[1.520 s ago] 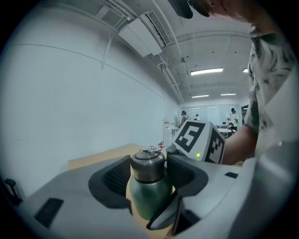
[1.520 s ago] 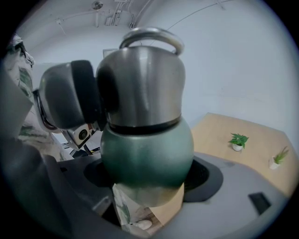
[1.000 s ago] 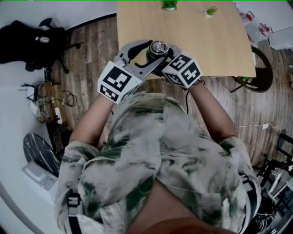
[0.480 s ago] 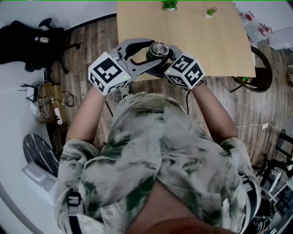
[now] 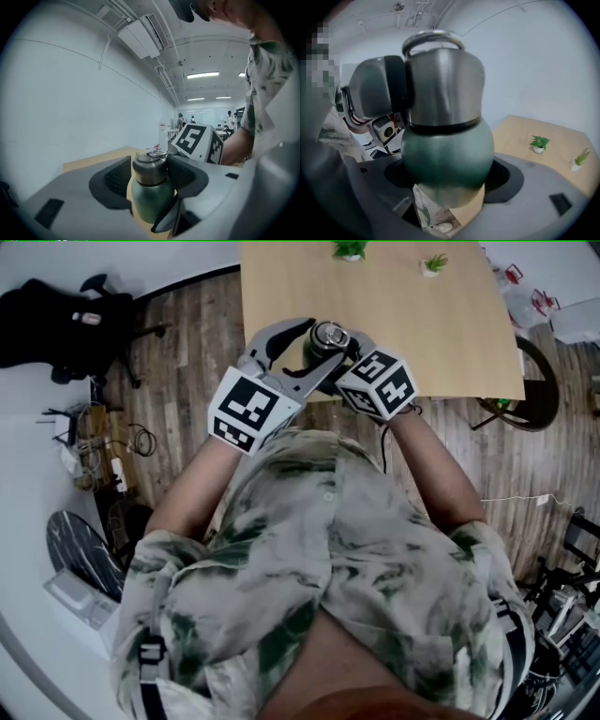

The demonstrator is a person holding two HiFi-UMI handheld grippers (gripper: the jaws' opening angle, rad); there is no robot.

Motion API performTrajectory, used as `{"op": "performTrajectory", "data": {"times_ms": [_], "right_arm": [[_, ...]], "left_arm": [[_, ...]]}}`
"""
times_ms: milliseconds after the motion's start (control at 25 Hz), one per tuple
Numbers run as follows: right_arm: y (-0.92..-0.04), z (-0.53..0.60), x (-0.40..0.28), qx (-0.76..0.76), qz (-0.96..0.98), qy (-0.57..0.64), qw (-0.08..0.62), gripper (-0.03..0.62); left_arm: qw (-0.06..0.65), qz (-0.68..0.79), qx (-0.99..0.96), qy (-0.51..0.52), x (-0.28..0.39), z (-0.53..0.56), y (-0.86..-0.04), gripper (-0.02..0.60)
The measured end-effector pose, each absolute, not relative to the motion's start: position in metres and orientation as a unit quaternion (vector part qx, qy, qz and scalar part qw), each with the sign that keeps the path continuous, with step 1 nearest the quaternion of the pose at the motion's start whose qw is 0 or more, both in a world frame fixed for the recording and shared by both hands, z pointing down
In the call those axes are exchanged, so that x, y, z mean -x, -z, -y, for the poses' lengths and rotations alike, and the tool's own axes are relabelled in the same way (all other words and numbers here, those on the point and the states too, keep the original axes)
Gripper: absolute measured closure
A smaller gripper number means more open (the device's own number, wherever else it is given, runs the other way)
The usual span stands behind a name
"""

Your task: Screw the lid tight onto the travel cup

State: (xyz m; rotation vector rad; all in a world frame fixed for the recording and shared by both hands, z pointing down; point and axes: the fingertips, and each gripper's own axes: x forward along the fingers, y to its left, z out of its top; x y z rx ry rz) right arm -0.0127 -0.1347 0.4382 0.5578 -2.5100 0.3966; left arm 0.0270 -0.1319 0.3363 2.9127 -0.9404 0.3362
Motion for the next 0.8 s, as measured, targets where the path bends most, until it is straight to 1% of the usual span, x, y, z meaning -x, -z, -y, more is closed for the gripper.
{"op": "performTrajectory", "data": {"times_ms": [160, 280, 800], "right_arm": [[-0.4373, 0.1354, 0.0144, -0.208, 0.930, -0.148, 0.266, 0.189], [-0.4365, 0.1341, 0.0142, -0.206, 0.930, -0.146, 0.267, 0.189], [-0.4317, 0.1262, 0.0138, -0.172, 0.938, -0.126, 0.273, 0.189]], "left_arm": [[0.026, 0.337, -0.935, -0.104, -0.0260, 0.1334, -0.3356, 0.342], [0.024, 0.329, -0.938, -0.102, -0.0258, 0.1318, -0.3353, 0.342], [0.018, 0.191, -0.976, -0.098, -0.0242, 0.1256, -0.3333, 0.344]]}}
